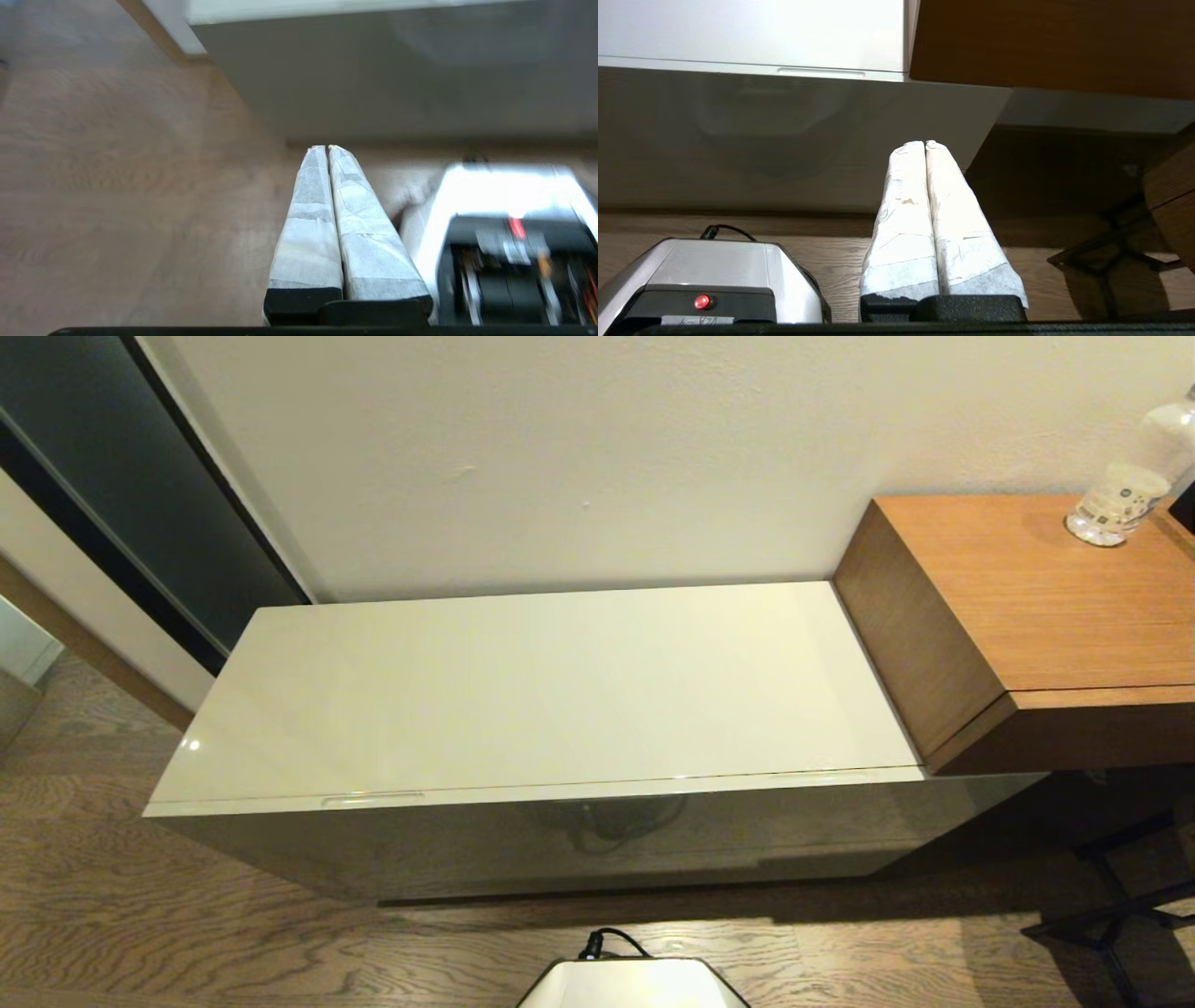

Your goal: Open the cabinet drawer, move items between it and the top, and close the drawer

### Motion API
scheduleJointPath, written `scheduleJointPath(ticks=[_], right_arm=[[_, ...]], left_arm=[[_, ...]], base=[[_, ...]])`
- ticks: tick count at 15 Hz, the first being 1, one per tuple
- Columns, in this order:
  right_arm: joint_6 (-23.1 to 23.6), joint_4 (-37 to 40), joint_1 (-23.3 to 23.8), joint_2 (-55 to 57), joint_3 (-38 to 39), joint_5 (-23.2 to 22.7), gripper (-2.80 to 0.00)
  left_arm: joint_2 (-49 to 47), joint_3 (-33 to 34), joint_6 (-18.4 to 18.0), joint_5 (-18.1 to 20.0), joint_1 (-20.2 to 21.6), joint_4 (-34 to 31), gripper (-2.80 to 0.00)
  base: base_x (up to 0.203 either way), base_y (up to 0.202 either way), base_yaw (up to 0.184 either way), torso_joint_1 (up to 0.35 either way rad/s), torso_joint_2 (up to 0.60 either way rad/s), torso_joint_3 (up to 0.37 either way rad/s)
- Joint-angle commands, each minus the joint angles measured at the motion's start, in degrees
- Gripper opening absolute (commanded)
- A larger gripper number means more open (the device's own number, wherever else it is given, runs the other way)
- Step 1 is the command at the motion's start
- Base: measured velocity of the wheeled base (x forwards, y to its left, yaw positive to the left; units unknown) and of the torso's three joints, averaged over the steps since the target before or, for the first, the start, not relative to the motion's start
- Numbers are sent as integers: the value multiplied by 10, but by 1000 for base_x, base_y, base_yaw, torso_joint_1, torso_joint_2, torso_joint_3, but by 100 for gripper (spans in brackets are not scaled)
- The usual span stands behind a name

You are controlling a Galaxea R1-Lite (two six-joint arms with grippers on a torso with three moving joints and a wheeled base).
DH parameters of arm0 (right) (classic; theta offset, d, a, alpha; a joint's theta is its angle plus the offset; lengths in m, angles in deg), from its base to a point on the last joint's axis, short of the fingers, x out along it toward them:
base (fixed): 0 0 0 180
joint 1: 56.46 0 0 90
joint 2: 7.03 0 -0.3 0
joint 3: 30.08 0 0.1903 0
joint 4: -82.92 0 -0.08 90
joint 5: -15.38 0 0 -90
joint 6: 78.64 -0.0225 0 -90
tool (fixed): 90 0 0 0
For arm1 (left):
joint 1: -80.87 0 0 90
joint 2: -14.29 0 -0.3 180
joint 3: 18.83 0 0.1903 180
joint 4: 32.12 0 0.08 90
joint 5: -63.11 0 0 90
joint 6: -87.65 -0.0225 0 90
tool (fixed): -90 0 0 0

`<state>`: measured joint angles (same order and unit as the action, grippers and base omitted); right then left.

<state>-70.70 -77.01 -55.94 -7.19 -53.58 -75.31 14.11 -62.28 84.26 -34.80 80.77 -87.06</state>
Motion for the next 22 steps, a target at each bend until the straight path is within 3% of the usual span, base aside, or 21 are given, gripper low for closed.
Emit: scheduleJointPath(ticks=[1,3,4,8,10,12,22], right_arm=[[0,0,0,2,2,-2,-280],[0,0,0,2,2,-1,-280],[0,0,0,2,2,-1,-280],[1,0,0,2,2,-2,-280],[1,0,0,2,2,-2,-280],[0,0,0,2,2,-1,-280],[-6,0,0,2,2,0,-280]], left_arm=[[0,99,3,-18,0,163,-280],[0,168,7,-13,0,368,-280],[0,187,9,-4,0,416,-280],[0,201,11,19,0,388,-280],[0,201,22,71,0,364,-280],[0,198,23,75,0,296,-280],[0,201,26,78,-1,310,-280]], base=[[0,0,0,0,0,0],[0,0,0,0,0,0],[0,0,0,0,0,0],[0,0,0,0,0,0],[0,0,0,0,0,0],[0,0,0,0,0,0],[0,0,0,0,0,0]])
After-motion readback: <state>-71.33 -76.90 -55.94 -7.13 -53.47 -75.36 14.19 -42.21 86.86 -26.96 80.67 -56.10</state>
